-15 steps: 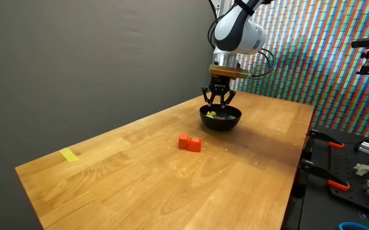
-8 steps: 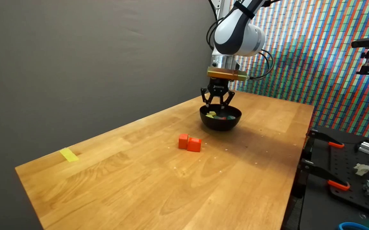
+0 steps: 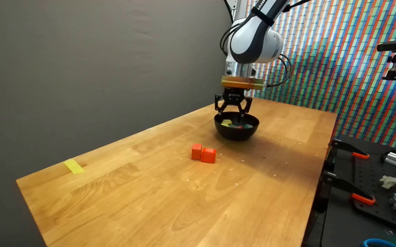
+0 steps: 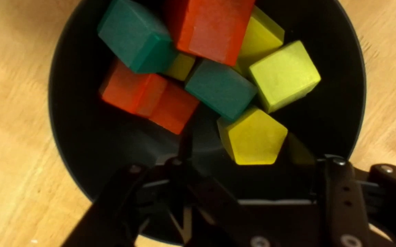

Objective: Remove the cubes from the bowl

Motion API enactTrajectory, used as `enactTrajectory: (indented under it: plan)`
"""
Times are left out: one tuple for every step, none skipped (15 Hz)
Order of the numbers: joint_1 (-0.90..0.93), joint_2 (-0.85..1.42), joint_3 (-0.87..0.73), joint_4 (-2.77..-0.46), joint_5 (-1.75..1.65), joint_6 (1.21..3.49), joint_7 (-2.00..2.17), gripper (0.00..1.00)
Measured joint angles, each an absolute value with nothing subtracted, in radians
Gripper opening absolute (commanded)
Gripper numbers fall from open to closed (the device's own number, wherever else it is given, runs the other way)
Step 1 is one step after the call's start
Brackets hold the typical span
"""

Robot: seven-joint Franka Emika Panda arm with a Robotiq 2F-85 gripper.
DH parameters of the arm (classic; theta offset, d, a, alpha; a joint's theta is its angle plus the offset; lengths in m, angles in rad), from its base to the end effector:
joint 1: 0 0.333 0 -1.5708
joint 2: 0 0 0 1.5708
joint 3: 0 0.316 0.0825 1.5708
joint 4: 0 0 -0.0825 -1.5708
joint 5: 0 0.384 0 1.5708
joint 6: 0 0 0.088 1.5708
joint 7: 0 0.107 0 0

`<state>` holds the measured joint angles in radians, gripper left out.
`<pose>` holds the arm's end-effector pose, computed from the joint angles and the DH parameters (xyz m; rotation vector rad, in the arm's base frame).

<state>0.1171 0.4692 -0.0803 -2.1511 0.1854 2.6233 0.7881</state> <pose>0.5673 0.0159 0.1797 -2.7778 1.3477 0.0248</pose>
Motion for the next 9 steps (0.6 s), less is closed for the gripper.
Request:
enactTrajectory:
  plan:
    - [0.123,0.477,-0.084,-2.146,0.173,2.624,0.798,1.00]
    - [0.129,0.485,-0.088,-2.140,0.163,2.625,0.808,1.00]
    - [0.134,0.494,-0.091,-2.133,0.154,2.626,0.817,1.00]
    - [0.138,0.503,-0.094,-2.125,0.144,2.626,0.825,0.98]
    - [0.142,0.510,-0.096,-2.120,0.135,2.626,0.833,0.94]
    - [0.146,0.516,-0.099,-2.115,0.130,2.626,0.839,0.91]
    - [0.149,0.521,-0.101,-2.110,0.126,2.626,0.843,0.74]
    - [0.151,0.525,-0.102,-2.106,0.123,2.626,0.847,0.70]
    - [0.152,0.529,-0.103,-2.103,0.122,2.626,0.850,0.64]
